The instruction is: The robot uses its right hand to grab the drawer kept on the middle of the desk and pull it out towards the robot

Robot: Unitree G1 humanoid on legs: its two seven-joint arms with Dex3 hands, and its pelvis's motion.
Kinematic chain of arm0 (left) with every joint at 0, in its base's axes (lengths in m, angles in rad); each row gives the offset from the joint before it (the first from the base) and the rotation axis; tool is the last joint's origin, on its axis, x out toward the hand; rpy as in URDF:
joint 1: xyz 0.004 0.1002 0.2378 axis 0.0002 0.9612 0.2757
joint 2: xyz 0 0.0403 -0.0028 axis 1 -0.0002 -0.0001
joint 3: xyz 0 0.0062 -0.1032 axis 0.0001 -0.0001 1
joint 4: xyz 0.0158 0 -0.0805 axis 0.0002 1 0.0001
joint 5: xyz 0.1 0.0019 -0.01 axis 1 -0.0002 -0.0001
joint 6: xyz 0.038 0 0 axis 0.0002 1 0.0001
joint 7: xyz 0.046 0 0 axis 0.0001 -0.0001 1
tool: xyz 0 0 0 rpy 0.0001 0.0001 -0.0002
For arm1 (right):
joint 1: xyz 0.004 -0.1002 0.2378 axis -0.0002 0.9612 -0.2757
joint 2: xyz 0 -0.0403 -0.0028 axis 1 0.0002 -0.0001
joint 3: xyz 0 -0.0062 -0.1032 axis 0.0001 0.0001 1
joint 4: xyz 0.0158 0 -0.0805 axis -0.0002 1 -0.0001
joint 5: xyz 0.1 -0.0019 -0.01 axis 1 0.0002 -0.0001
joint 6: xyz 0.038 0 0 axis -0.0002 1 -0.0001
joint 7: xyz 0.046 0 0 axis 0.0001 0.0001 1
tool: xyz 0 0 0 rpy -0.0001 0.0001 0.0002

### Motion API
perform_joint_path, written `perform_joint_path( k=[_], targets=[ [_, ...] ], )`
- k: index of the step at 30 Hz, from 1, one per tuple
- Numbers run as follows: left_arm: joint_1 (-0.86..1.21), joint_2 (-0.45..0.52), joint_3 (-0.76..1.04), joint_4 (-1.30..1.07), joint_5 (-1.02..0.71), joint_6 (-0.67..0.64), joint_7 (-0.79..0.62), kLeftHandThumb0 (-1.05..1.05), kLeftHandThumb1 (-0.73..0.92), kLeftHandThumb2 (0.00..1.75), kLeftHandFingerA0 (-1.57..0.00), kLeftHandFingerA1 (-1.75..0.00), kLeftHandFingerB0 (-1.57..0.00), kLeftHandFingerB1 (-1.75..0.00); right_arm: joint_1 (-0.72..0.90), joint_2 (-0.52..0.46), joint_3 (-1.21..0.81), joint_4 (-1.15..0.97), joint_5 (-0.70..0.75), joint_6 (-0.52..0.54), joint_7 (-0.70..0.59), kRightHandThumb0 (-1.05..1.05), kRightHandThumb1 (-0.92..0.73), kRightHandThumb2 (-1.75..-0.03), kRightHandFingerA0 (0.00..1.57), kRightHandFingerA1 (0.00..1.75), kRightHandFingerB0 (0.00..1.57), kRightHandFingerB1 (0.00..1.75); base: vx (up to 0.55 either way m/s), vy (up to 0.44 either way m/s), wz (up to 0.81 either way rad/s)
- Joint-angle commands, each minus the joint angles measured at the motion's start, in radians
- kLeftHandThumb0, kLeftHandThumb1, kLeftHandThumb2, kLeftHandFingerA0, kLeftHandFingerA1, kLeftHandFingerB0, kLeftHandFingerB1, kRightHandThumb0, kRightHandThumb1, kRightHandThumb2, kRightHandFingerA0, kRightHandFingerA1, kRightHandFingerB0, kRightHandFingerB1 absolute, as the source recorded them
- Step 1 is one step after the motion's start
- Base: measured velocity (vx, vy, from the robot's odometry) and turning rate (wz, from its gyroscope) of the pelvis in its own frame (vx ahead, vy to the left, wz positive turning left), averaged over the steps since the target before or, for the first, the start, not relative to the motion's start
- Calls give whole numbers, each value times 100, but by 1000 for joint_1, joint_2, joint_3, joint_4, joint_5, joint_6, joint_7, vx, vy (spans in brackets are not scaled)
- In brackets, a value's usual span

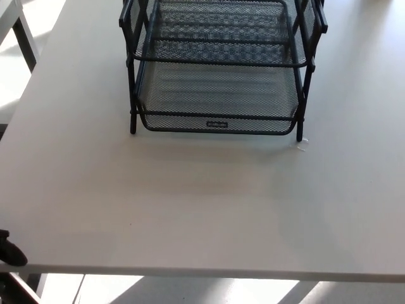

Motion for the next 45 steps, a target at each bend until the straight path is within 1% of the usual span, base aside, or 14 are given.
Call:
perform_joint_path(
  k=[1, 2, 3, 4, 5, 19, 20, 22, 23, 25, 26, 36, 42, 45],
  targets=[
    [7, -2, 10, 5, 13, -18, -8, -29, 54, 57, -80, -85, -80, -56, -106, 59, 97, 69, -86, -71, -9, -80, -69, -61, 17, 40, 13, 31, 0, 0, 0],
    [7, 2, 9, 7, 20, -26, -5, -29, 55, 56, -79, -84, -80, -55, -132, 83, 120, 81, -93, -82, -16, -80, -54, -90, 11, 50, 7, 43, 0, 0, 0],
    [5, 2, 9, 10, 16, -31, -8, -29, 55, 56, -78, -86, -79, -57, -171, 125, 168, 98, -127, -87, -36, -80, -67, -61, 16, 44, 13, 34, 0, 0, 0],
    [5, -2, 9, 12, 16, -36, -2, -29, 55, 56, -80, -85, -80, -56, -197, 154, 191, 91, -125, -69, -11, -41, -34, -97, 0, 52, 0, 51, 0, 0, 0],
    [5, -2, 10, 12, 15, -40, -1, -28, 55, 56, -80, -87, -80, -57, -215, 172, 214, 94, -144, -61, -4, -80, -69, -61, 13, 46, 12, 35, 0, 0, 0],
    [-6, -9, 8, 1, 23, -23, -10, -30, 56, 57, -79, -87, -79, -56, -378, 397, 439, 227, -184, -137, 72, -81, -63, -60, 13, 51, 15, 36, 0, 0, 0],
    [-10, -8, 6, 13, 18, -32, -12, -30, 56, 56, -80, -87, -79, -56, -395, 418, 460, 256, -180, -148, 88, -82, -50, -89, 13, 54, 11, 46, 0, 0, 0],
    [-13, -10, 4, 8, 20, -26, -14, -30, 56, 57, -80, -87, -79, -55, -396, 424, 461, 266, -183, -155, 90, -83, -50, -90, 15, 54, 11, 46, 0, 0, 0],
    [-14, -10, 4, 8, 21, -27, -13, -30, 56, 56, -80, -87, -79, -57, -404, 433, 473, 279, -192, -155, 96, -84, -65, -61, 20, 50, 14, 36, 0, 0, 0],
    [-19, -11, 3, 8, 22, -31, -13, -30, 56, 56, -80, -87, -79, -57, -412, 440, 483, 290, -207, -152, 106, -84, -65, -61, 20, 50, 14, 36, 0, 0, 0],
    [-17, -13, 4, 1, 17, -18, -19, -30, 56, 56, -80, -87, -79, -56, -416, 457, 499, 328, -208, -178, 85, -84, -49, -91, 19, 57, 12, 46, 0, 0, 0],
    [-28, -15, 6, 5, 20, -35, -16, -29, 55, 56, -79, -87, -80, -58, -448, 459, 553, 507, -326, -221, 0, -80, -46, -87, 20, 55, 14, 45, 0, 0, 0],
    [-39, -15, -5, 6, 25, -36, -21, -30, 56, 56, -80, -89, -80, -59, -503, 494, 576, 742, -387, -255, -191, -77, -42, -85, 25, 58, 18, 47, 0, 0, 0],
    [-29, -16, -7, -1, 29, -38, -20, -30, 55, 57, -82, -87, -82, -59, -529, 513, 578, 849, -381, -256, -228, -72, -42, -82, 17, 57, 12, 47, 0, 0, 0]
  ],
)
